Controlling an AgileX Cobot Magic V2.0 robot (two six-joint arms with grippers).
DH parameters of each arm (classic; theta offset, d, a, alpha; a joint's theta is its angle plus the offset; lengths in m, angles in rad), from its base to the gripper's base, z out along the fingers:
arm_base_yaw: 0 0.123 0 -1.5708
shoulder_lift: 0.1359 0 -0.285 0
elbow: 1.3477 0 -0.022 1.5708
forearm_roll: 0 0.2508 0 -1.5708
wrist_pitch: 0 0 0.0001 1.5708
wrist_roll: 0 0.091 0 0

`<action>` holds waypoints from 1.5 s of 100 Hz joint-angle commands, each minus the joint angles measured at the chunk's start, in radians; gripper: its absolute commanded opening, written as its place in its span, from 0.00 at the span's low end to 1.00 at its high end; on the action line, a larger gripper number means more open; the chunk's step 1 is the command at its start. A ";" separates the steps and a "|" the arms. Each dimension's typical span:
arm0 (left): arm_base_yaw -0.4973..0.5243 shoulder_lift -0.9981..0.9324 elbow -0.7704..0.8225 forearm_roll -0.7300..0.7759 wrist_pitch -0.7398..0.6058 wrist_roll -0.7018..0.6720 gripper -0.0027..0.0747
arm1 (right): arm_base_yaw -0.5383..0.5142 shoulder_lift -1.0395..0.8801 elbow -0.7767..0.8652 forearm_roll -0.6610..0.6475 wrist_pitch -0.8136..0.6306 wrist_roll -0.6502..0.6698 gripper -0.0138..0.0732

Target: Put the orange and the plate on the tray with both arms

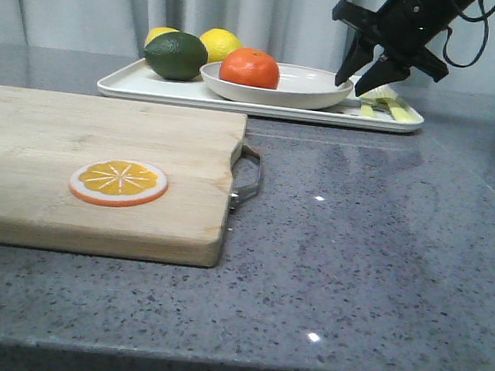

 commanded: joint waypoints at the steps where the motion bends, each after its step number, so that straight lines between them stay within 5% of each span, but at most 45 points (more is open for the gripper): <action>1: 0.002 -0.007 -0.028 -0.005 -0.077 0.002 0.53 | -0.007 -0.109 -0.031 -0.002 -0.042 -0.012 0.50; 30: 0.002 -0.007 -0.028 -0.015 -0.073 0.002 0.53 | -0.007 -0.230 -0.031 -0.115 0.093 -0.017 0.47; 59: 0.002 -0.007 -0.028 -0.042 -0.072 0.002 0.53 | -0.004 -0.350 -0.030 -0.147 0.246 -0.041 0.07; 105: 0.002 -0.007 -0.028 -0.046 -0.072 0.002 0.53 | 0.022 -0.627 0.226 -0.219 0.286 -0.047 0.08; 138: 0.002 -0.007 -0.028 -0.077 -0.070 0.002 0.53 | 0.022 -0.962 0.660 -0.238 0.080 -0.089 0.08; 150: 0.002 -0.007 -0.028 -0.077 -0.070 0.002 0.46 | 0.022 -1.107 0.837 -0.238 -0.017 -0.091 0.08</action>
